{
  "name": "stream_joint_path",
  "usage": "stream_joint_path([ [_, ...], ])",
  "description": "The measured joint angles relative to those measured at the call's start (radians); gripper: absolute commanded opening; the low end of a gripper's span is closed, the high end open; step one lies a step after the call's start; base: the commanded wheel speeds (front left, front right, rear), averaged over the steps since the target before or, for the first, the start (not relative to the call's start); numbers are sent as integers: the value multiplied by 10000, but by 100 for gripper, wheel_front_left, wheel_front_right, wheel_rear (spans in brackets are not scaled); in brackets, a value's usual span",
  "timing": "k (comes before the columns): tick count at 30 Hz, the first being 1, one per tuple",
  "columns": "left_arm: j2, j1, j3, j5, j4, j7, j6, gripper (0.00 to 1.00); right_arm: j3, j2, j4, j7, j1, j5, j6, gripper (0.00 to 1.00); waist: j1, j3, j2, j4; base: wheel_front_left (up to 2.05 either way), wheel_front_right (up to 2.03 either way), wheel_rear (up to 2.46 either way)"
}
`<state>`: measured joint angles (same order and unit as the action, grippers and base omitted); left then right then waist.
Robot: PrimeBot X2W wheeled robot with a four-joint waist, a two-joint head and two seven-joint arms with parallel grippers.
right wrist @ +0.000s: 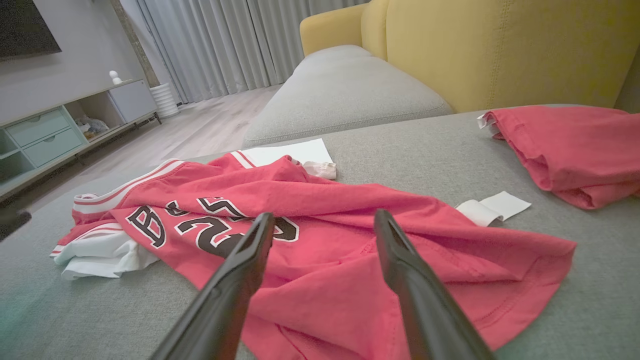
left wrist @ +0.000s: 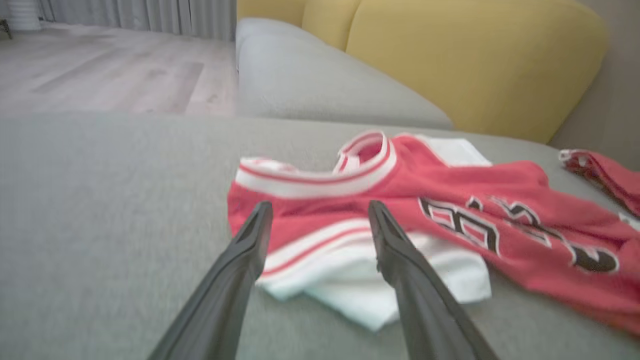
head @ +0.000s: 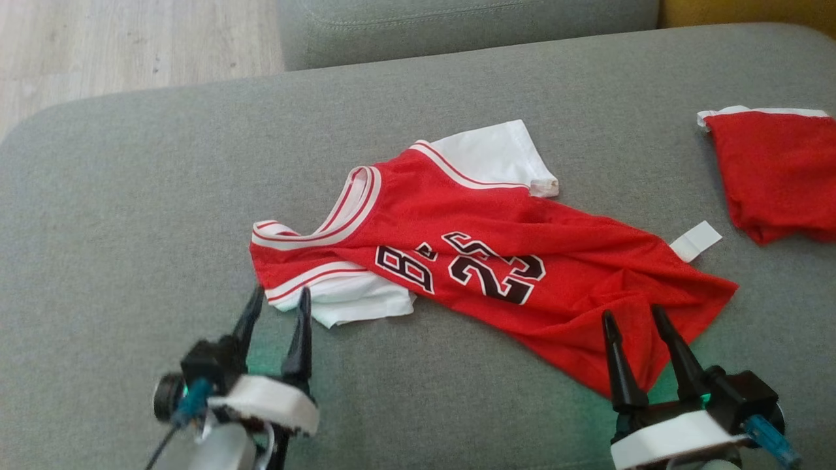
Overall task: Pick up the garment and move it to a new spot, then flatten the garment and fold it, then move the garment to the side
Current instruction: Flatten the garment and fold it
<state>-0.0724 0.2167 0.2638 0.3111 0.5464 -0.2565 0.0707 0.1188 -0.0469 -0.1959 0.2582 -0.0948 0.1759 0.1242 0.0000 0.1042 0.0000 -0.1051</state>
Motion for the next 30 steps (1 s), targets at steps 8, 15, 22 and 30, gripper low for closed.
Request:
stream_joint_path([
  [8,209,-63,0,-205,930,0,-192,100,73,-2,-2,-2,27,4,0,100,0,335,0,-169,0,0,0],
  [15,244,513,-25,-221,1760,0,-437,100,96,-2,-33,-2,84,17,0,100,0,517,0,-353,0,0,0],
  [22,247,765,382,159,2631,-63,-71,100,98,0,-42,0,230,17,0,100,0,471,0,-492,0,0,0],
  [30,221,860,1741,1273,2819,-75,17,100,59,-2,-42,0,225,17,0,100,-1,383,0,-511,0,0,0],
])
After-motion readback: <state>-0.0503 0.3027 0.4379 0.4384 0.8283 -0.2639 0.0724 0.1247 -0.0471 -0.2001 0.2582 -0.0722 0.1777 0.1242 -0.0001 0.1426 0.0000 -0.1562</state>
